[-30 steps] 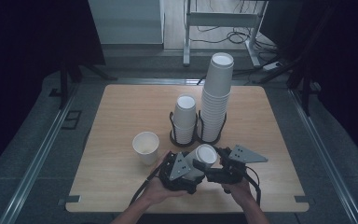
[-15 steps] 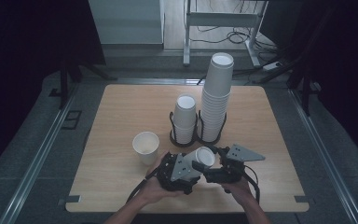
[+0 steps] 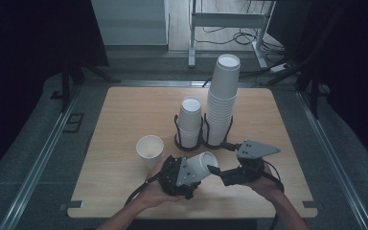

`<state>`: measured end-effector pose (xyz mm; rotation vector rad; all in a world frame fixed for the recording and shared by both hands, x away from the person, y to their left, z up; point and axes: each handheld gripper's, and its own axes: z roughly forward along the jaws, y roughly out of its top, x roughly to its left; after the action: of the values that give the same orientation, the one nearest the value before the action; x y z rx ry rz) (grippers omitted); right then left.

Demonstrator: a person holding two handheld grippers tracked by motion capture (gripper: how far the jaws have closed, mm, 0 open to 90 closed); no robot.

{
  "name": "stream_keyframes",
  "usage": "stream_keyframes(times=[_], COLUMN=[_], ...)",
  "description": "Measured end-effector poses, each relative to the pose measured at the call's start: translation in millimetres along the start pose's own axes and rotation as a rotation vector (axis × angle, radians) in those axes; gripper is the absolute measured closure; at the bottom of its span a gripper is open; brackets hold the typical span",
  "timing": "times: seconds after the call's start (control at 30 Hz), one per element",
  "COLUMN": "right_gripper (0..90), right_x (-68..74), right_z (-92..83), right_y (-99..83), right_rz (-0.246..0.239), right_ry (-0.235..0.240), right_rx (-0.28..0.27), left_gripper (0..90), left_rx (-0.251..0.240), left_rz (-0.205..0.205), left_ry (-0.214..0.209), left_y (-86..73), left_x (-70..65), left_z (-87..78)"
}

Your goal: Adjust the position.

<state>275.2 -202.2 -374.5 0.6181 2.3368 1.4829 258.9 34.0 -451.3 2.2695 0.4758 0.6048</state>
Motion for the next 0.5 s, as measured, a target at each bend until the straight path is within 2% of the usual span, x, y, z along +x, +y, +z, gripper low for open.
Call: stream_keyframes(times=[0.1, 0.2, 0.27, 0.4, 0.5], right_gripper=[13.3, 12.2, 11.8, 11.7, 11.5], right_x=[-2.4, -2.9, -4.1, -6.9, -6.4], right_z=[4.4, 14.9, 21.8, 31.9, 37.8], right_y=[2.5, -1.3, -5.4, -12.3, -14.8], right_rz=[-0.019, -0.026, -0.011, 0.033, 0.041], right_ry=[0.034, 0.063, 0.082, 0.127, 0.133], right_rx=[0.083, 0.146, 0.164, 0.157, 0.16], left_gripper=[13.1, 13.2, 13.1, 13.1, 13.1], left_rx=[0.016, 0.043, 0.046, 0.057, 0.063], left_rz=[0.015, 0.06, 0.064, 0.074, 0.079], left_ry=[0.009, 0.038, 0.039, 0.036, 0.035], left_y=[0.9, 2.5, 2.9, 2.8, 3.1], left_x=[-1.3, -2.8, -3.2, -1.6, -2.0], left_z=[1.1, 1.6, 1.5, 0.5, 0.7])
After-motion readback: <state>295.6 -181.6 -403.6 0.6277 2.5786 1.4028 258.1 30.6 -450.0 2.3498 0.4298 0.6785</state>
